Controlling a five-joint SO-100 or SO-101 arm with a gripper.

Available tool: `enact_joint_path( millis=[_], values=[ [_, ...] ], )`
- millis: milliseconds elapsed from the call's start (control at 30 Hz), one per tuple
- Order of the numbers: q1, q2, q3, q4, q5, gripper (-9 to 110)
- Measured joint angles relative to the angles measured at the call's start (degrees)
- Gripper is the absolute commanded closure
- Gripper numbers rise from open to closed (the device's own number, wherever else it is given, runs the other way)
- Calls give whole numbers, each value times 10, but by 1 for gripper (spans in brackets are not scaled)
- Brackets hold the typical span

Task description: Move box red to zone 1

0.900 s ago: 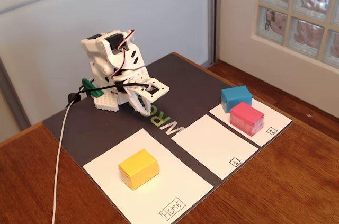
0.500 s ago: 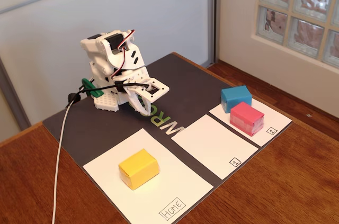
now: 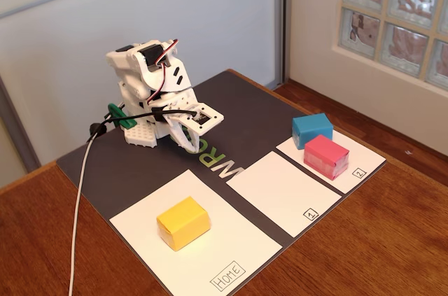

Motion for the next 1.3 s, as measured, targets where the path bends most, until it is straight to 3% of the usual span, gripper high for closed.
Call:
enact_joint_path(
  millis=[1133, 1300],
  values=[
    [-18, 0, 2, -7, -8, 102],
    [-46, 0, -4, -22, 28, 102]
  ],
)
